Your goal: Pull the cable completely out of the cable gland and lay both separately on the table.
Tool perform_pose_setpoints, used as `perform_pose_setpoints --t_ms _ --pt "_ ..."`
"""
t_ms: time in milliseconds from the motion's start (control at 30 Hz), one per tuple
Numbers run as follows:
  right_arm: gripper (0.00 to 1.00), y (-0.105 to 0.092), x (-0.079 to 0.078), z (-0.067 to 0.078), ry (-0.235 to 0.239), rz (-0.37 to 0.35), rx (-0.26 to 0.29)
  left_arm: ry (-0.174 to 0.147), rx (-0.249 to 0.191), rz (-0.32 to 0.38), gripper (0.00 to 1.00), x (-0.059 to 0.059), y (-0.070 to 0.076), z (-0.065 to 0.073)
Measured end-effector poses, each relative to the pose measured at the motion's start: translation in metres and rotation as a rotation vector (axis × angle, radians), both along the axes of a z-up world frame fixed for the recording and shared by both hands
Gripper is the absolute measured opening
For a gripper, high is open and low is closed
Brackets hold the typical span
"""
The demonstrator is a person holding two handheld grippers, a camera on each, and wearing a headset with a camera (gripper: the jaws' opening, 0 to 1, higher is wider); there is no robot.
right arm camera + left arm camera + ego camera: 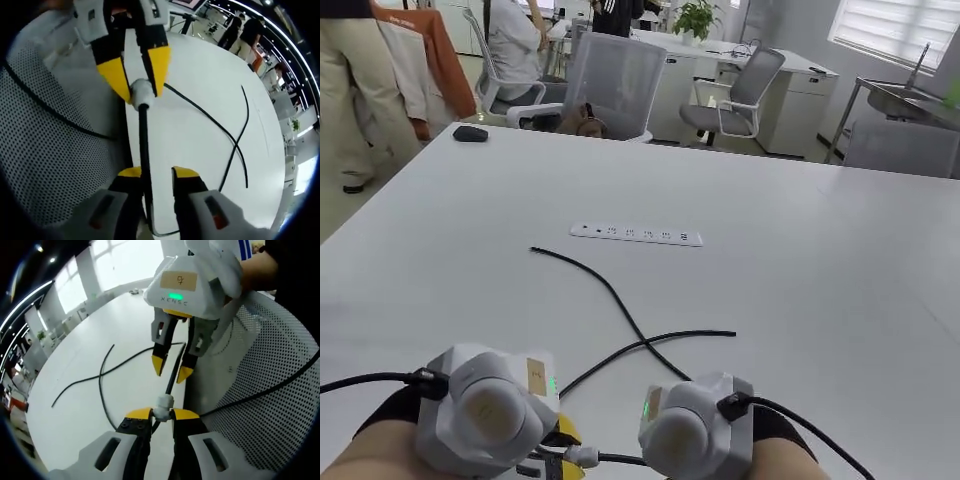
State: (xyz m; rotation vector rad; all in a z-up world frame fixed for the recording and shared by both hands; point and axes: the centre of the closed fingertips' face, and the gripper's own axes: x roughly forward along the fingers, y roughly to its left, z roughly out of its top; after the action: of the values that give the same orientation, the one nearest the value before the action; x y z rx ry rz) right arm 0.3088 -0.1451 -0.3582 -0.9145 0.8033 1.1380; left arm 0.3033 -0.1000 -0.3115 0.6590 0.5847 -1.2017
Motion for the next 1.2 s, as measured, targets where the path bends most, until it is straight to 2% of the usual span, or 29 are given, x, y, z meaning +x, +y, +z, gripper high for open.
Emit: perform_pose_setpoints --t_ms 167,300,400,500,600,700,833,1033,1200 --pt "0.19 0.014 -0.007 0.006 -0.002 0.059 0.049 -0.001 -0.006 -0.014 0.17 -0.001 -0.002 0.001" --pt "0.11 0.018 -0.006 0.009 -0.009 0.07 0.077 0.002 -0.014 -0.023 0.17 -0.002 -0.004 0.001" --pt "0.0 0.019 -0.011 0.009 0.014 0.092 0.078 0.002 -0.015 -0.026 0.17 -0.003 -0.004 0.002" --pt "0.0 0.014 -0.013 0.002 0.02 0.102 0.032 0.02 -0.024 -0.035 0.17 -0.006 -0.007 0.001" --pt "0.0 0.01 -0.01 0.0 0.018 0.086 0.015 0.004 -0.004 -0.042 0.16 -0.006 -0.006 -0.001" --pt "0.0 0.01 -0.008 0.002 0.02 0.074 0.034 0.004 -0.017 -0.031 0.16 -0.003 -0.006 0.002" --pt "0.0 0.011 -0.004 0.007 -0.001 0.061 0.052 0.001 -0.023 -0.018 0.16 -0.001 -0.005 0.003" --pt "0.0 0.01 -0.002 0.009 0.01 0.029 0.083 -0.003 -0.033 -0.002 0.16 0.002 -0.003 0.005" --pt "0.0 0.007 0.0 0.009 0.013 0.002 0.077 -0.012 -0.026 0.004 0.16 0.004 -0.001 0.004"
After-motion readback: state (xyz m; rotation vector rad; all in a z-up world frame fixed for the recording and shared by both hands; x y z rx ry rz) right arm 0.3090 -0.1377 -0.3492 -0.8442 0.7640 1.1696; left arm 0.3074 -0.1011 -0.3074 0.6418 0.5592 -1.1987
